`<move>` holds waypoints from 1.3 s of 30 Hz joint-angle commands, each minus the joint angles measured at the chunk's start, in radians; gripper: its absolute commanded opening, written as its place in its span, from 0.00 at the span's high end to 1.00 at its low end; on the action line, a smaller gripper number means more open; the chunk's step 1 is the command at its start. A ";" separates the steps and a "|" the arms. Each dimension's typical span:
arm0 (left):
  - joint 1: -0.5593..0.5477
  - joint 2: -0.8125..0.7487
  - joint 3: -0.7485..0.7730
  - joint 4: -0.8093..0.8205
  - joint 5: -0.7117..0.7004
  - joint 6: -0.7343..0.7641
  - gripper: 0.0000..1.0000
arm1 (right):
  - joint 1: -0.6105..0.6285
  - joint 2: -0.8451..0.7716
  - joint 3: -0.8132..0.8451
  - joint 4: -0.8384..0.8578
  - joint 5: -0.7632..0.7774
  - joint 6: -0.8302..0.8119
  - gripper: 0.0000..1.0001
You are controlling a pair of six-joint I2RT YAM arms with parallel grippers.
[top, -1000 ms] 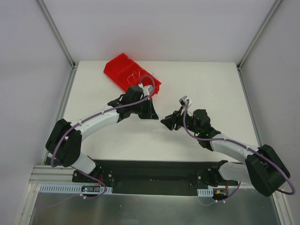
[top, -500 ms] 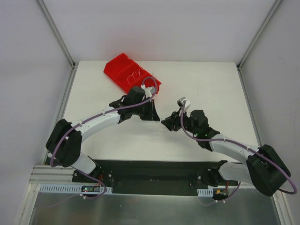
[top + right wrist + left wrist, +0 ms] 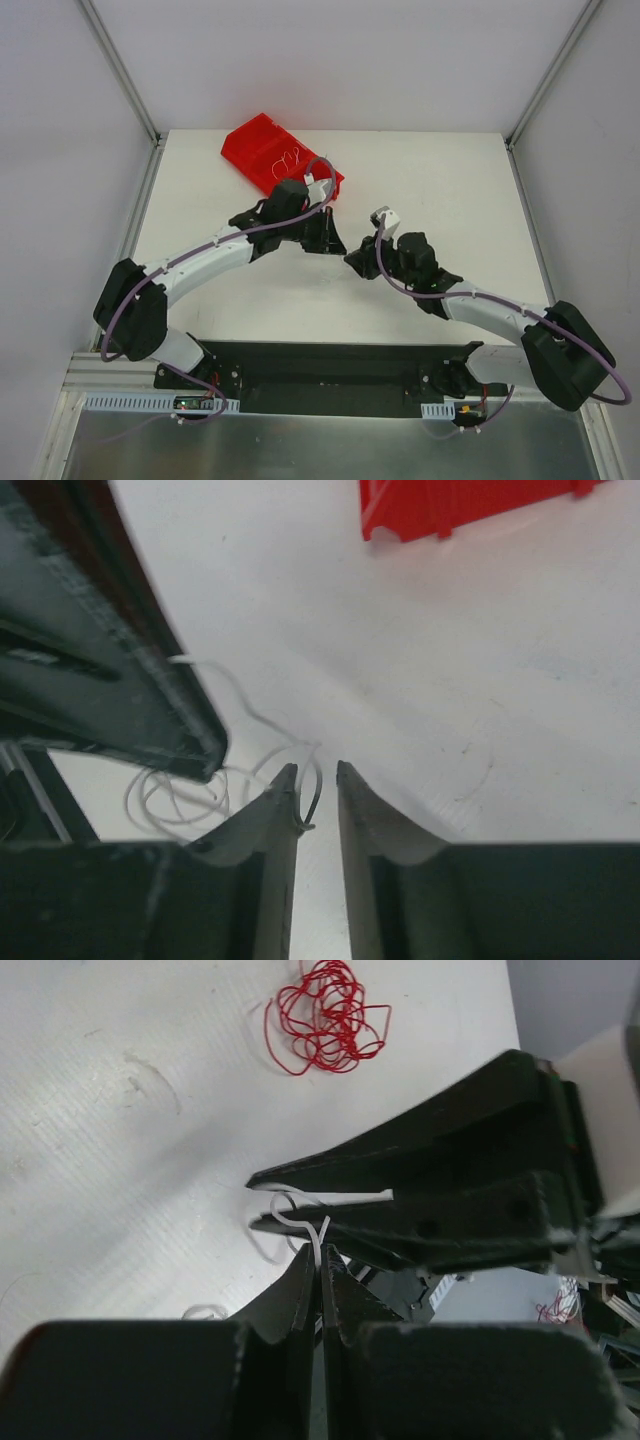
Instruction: Untangle the cables
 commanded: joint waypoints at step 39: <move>-0.007 -0.476 0.160 -0.322 -0.353 0.176 1.00 | -0.160 -0.161 -0.036 -0.097 0.182 -0.025 0.25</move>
